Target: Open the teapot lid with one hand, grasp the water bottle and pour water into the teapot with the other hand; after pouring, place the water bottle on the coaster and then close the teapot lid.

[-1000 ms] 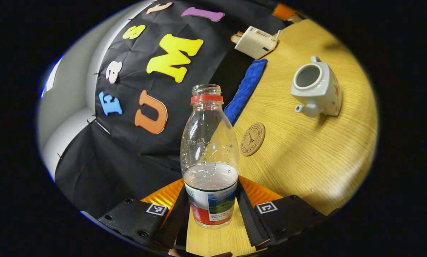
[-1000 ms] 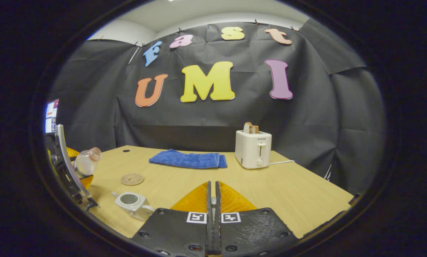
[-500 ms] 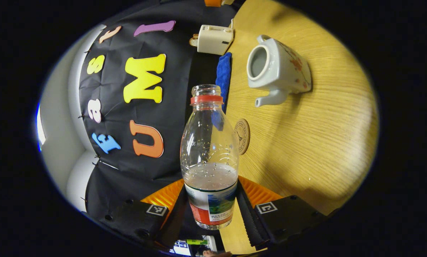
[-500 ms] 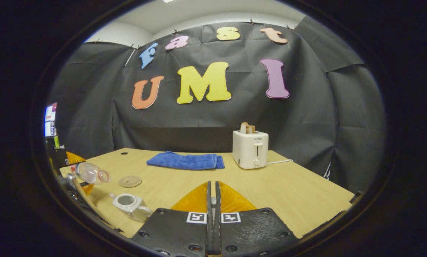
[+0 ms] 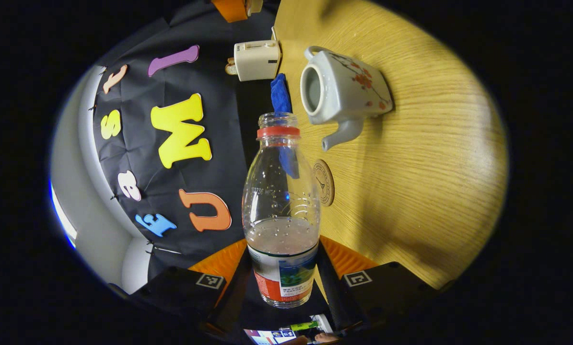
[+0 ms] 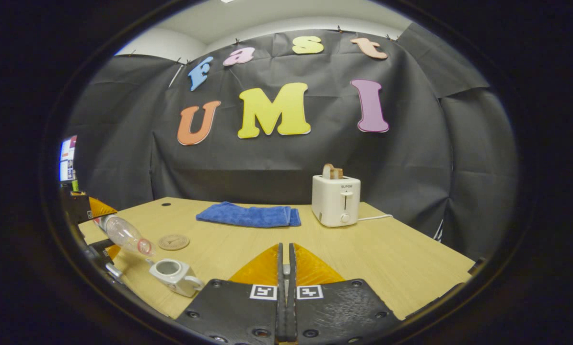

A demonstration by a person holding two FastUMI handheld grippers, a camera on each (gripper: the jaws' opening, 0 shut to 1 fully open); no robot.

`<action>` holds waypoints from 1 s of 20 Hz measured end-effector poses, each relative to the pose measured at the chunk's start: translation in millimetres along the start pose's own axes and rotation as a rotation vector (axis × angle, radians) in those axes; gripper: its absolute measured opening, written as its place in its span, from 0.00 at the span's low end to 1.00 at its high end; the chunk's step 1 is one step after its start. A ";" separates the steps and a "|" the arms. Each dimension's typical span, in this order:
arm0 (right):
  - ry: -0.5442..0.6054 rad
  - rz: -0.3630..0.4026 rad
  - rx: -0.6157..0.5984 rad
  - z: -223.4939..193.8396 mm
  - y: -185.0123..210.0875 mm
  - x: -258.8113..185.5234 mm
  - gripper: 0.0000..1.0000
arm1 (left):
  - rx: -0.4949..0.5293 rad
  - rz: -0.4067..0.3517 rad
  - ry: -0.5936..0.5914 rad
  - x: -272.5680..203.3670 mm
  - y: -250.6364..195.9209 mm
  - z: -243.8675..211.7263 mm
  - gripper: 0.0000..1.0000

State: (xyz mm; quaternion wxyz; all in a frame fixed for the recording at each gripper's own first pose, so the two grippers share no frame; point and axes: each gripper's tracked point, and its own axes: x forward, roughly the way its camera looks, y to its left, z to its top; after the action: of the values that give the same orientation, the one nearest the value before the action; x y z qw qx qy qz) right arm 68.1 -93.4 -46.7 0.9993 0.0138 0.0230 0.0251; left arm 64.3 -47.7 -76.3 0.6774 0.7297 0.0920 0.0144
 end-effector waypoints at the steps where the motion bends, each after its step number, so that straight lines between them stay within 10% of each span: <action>1: -0.001 0.000 -0.002 -0.4 -0.8 0.1 0.00 | 0.018 0.002 0.000 -3.0 0.2 2.3 0.76; 20: -0.025 -0.009 -0.025 6.4 -5.0 -2.3 0.00 | 0.373 0.047 0.025 -1.2 49.8 20.0 0.75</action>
State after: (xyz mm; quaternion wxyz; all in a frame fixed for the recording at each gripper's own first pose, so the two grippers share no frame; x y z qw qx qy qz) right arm 66.4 -98.7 -40.3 0.9997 0.0015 0.0101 0.0207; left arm 71.7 -70.9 -28.5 0.5287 0.8443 0.0845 0.0223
